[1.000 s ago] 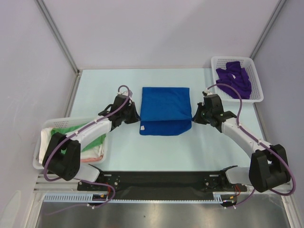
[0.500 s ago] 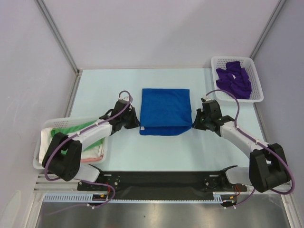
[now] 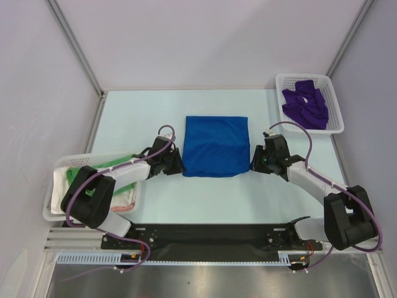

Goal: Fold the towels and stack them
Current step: Fold the towel

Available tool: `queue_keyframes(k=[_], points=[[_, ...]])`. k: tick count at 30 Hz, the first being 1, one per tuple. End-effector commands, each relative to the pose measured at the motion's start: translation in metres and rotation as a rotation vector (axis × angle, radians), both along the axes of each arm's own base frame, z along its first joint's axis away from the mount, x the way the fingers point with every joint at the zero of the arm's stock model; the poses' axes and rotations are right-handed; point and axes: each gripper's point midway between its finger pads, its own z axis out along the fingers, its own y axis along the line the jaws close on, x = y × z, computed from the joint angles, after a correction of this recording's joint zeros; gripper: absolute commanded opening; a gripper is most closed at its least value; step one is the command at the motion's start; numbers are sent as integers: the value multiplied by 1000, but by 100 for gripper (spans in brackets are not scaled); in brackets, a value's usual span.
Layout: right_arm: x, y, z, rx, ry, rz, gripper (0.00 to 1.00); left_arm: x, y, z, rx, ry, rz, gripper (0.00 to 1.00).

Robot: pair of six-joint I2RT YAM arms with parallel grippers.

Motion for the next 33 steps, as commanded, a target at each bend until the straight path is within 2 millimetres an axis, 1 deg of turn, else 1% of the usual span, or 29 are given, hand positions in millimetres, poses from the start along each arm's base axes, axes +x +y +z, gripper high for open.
queue_keyframes(k=[1,2,3,5,7,8,10,11,12,16,17,19,20,22,25,26,28,29,30,31,32,33], points=[[11,1,-1,57,-24,-14,39,6,-8,15,-48,-56,-8,36],[16,3,-1,75,-42,-13,40,6,-8,18,-49,-68,-8,41],[17,4,-4,89,-42,-13,41,7,-5,20,-38,-79,3,45],[23,7,-7,102,-59,-10,41,7,-1,21,-21,-84,14,49],[26,7,-12,108,-55,-23,42,9,3,21,-5,-92,27,50],[32,9,-15,115,-69,-25,43,8,3,20,0,-89,29,50],[33,10,-21,125,-66,-31,43,10,5,15,11,-84,37,50],[38,12,-20,138,-85,-32,43,9,5,12,14,-80,40,50],[39,13,-22,144,-84,-28,43,10,6,10,17,-78,45,50],[46,15,-21,161,-85,-39,44,11,4,3,15,-68,44,50],[50,17,-17,165,-93,-34,45,11,3,3,14,-66,40,50],[51,21,-18,177,-77,-21,41,12,2,4,11,-66,40,47],[55,24,-15,185,-79,-18,38,13,1,4,9,-65,36,47],[57,31,-15,199,-62,0,27,15,0,4,10,-64,34,44],[59,39,-3,210,-57,21,12,16,-2,3,7,-59,28,41],[56,37,-1,200,-39,17,12,17,-2,3,8,-60,27,41],[60,38,15,188,-47,24,10,16,-2,3,10,-58,25,39],[55,37,22,181,-39,28,10,17,-2,3,8,-59,25,39],[56,34,27,171,-45,22,11,17,-3,5,7,-60,22,38],[61,36,40,170,-64,27,11,17,-3,5,6,-58,22,37],[57,34,44,162,-51,24,13,18,-5,7,-1,-63,18,37],[58,33,49,156,-56,25,19,19,-4,8,-1,-63,19,37]])
